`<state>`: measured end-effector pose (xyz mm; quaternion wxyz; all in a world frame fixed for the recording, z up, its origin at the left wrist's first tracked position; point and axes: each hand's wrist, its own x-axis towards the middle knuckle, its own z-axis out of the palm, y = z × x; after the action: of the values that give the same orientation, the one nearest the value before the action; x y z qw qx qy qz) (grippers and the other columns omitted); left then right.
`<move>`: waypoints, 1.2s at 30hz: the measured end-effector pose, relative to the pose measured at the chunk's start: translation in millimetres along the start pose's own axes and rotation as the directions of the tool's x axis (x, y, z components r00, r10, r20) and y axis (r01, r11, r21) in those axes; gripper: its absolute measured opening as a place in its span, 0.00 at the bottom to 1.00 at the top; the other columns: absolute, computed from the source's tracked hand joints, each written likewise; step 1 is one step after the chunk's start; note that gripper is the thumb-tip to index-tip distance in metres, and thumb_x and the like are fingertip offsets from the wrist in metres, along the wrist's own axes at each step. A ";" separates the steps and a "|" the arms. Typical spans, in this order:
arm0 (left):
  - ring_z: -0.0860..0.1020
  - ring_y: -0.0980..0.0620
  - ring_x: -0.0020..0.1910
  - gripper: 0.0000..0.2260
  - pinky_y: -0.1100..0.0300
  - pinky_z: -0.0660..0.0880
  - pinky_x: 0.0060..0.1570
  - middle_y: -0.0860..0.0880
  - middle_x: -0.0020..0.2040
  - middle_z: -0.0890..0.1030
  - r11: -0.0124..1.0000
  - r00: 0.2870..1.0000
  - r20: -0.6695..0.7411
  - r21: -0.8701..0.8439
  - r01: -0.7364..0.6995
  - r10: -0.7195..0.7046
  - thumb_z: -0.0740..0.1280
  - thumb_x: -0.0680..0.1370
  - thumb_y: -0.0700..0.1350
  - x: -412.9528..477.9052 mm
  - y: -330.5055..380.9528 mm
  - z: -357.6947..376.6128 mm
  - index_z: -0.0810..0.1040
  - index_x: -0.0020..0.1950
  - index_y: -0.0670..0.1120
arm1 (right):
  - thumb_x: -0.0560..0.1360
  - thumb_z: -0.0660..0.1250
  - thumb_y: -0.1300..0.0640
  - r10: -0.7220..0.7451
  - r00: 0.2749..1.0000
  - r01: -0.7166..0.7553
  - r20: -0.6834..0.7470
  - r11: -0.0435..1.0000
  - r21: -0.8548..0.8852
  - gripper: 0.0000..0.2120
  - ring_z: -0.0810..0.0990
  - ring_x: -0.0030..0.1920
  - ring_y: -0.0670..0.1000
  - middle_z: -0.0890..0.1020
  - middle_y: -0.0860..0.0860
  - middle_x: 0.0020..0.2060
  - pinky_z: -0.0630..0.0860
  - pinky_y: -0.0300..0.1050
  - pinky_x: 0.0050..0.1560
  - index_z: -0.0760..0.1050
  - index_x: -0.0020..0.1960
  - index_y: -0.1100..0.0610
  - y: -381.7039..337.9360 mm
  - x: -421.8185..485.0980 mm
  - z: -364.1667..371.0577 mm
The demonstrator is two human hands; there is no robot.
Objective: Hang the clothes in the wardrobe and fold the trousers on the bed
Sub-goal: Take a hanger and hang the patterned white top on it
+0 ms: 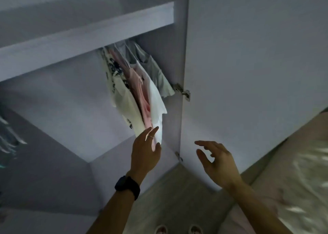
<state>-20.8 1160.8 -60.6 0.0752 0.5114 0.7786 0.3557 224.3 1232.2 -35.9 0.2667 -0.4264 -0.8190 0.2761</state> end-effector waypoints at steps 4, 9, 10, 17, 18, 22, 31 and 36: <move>0.72 0.48 0.71 0.23 0.57 0.69 0.70 0.48 0.72 0.74 0.991 0.932 0.348 -0.121 -0.065 0.104 0.70 0.79 0.42 -30.2 4.4 61.5 0.71 0.74 0.48 | 0.80 0.68 0.50 0.291 0.951 -0.294 -0.102 0.955 -0.023 0.13 0.80 0.54 0.46 0.82 0.45 0.58 0.80 0.46 0.52 0.79 0.64 0.45 34.9 -66.2 -1.3; 0.71 0.49 0.70 0.23 0.51 0.71 0.69 0.50 0.72 0.73 0.953 0.750 0.587 -0.190 -0.238 0.304 0.68 0.80 0.43 -34.2 20.8 104.7 0.70 0.75 0.50 | 0.78 0.70 0.54 0.574 0.776 -0.592 -0.262 0.806 0.013 0.14 0.82 0.53 0.51 0.83 0.47 0.54 0.80 0.51 0.52 0.80 0.62 0.45 48.4 -152.0 0.6; 0.70 0.49 0.71 0.23 0.51 0.71 0.69 0.51 0.73 0.72 0.934 0.701 0.619 -0.208 -0.289 0.355 0.67 0.81 0.43 -32.5 30.2 115.0 0.70 0.75 0.51 | 0.77 0.71 0.54 0.612 0.722 -0.639 -0.321 0.769 0.029 0.14 0.83 0.53 0.51 0.84 0.47 0.54 0.80 0.50 0.52 0.81 0.62 0.46 48.8 -169.4 -0.9; 0.69 0.52 0.71 0.21 0.56 0.69 0.68 0.55 0.73 0.71 0.747 0.297 0.725 -0.432 -0.506 0.621 0.64 0.82 0.45 -90.4 143.1 177.3 0.70 0.75 0.53 | 0.78 0.69 0.51 0.772 0.259 -0.859 -0.580 0.458 0.227 0.12 0.80 0.49 0.41 0.80 0.37 0.51 0.79 0.44 0.53 0.80 0.61 0.44 34.8 -300.8 -18.1; 0.69 0.54 0.71 0.21 0.57 0.69 0.67 0.56 0.74 0.70 0.723 0.246 0.728 -0.462 -0.513 0.640 0.64 0.82 0.46 -99.6 155.4 183.5 0.70 0.75 0.53 | 0.78 0.69 0.50 0.775 0.211 -0.865 -0.596 0.432 0.256 0.12 0.80 0.49 0.41 0.79 0.36 0.51 0.79 0.45 0.54 0.80 0.61 0.44 32.0 -312.7 -17.5; 0.69 0.53 0.71 0.21 0.67 0.64 0.66 0.53 0.72 0.70 0.651 0.048 0.727 -0.581 -0.489 0.685 0.65 0.81 0.42 -142.9 208.3 213.6 0.72 0.75 0.49 | 0.78 0.69 0.50 0.764 0.039 -0.881 -0.644 0.330 0.338 0.12 0.81 0.50 0.42 0.82 0.40 0.53 0.77 0.37 0.51 0.79 0.61 0.44 30.6 -357.3 -25.5; 0.70 0.52 0.70 0.22 0.56 0.68 0.69 0.54 0.71 0.70 0.403 -0.248 0.687 -0.637 -0.657 0.683 0.64 0.79 0.45 -231.0 309.1 304.8 0.72 0.74 0.56 | 0.78 0.69 0.53 0.769 -0.236 -0.804 -0.594 0.188 0.563 0.15 0.82 0.52 0.46 0.82 0.44 0.55 0.79 0.48 0.55 0.77 0.64 0.47 78.4 -451.1 -70.3; 0.66 0.52 0.73 0.22 0.61 0.64 0.67 0.55 0.76 0.65 0.380 -0.319 0.732 -0.614 -0.691 0.602 0.64 0.80 0.47 -276.7 353.9 364.5 0.69 0.74 0.60 | 0.78 0.70 0.54 0.799 -0.327 -0.781 -0.504 0.072 0.620 0.15 0.83 0.51 0.49 0.83 0.48 0.55 0.77 0.47 0.53 0.77 0.64 0.50 141.1 -514.3 -100.3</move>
<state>546.2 1178.7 -173.7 0.2883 0.9438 0.1381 -0.0835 623.7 888.0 -164.7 0.3367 -0.9258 -0.0628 0.1598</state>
